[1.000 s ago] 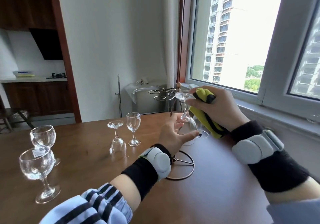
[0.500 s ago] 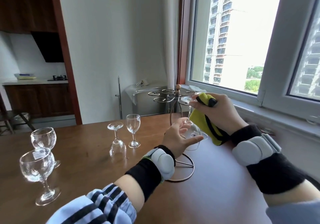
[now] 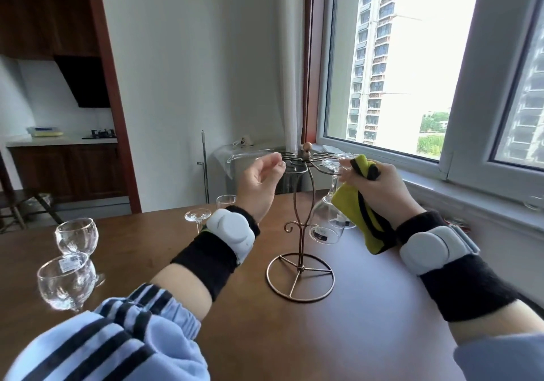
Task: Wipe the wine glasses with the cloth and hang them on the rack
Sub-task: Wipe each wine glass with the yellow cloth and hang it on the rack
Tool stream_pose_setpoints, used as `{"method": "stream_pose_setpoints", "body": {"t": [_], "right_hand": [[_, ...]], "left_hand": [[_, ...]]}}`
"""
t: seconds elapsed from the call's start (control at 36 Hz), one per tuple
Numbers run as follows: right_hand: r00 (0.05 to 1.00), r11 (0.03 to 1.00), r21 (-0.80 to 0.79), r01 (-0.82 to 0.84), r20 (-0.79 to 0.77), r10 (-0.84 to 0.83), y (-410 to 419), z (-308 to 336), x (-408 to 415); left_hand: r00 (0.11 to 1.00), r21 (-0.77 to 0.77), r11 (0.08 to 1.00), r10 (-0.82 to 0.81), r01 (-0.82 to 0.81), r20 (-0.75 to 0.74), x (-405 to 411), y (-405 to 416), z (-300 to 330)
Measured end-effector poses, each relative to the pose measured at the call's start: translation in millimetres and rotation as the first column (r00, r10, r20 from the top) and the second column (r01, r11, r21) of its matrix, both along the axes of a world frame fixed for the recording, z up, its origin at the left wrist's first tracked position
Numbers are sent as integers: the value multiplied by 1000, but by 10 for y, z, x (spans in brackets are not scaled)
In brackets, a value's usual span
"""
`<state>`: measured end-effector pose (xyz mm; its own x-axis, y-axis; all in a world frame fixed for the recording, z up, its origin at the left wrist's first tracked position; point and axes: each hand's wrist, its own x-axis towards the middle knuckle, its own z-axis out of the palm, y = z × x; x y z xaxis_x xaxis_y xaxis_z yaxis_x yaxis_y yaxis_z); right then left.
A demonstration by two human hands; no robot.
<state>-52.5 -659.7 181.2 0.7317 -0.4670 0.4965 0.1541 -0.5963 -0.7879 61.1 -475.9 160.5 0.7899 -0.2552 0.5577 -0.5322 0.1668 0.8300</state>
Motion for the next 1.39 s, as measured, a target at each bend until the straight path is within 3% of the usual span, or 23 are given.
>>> {"method": "stream_pose_setpoints", "body": {"t": [0.33,0.58,0.81,0.94,1.06,1.17,1.28,1.39], "right_hand": [[991,995,42,96,-96,-91,-204,40,121],[992,976,180,123,-46,-117,-335,-22,259],[996,992,99,83,-45,-79,-293,-83,250],[987,976,158,151,38,-159,-278,-161,165],[982,896,425,127,76,-175,-286,-208,41],[986,697,713,-75,155,-52,-139,-342,-152],[955,538,790,-296,264,138,-10,-545,-229],[924,462,807,-367,261,280,238,-714,-284]], "left_hand": [[990,10,999,-51,50,131,-170,-203,70],[984,80,997,6,-20,178,-349,-524,139],[956,162,980,65,-115,286,-568,-742,147],[953,233,967,30,-104,303,-576,-716,156],[950,233,972,-56,-18,307,-603,-570,114],[959,122,992,-52,18,277,-687,-417,-24],[978,183,981,24,-63,206,-630,-294,-229],[997,382,921,-60,73,-45,-617,-164,-431]]}}
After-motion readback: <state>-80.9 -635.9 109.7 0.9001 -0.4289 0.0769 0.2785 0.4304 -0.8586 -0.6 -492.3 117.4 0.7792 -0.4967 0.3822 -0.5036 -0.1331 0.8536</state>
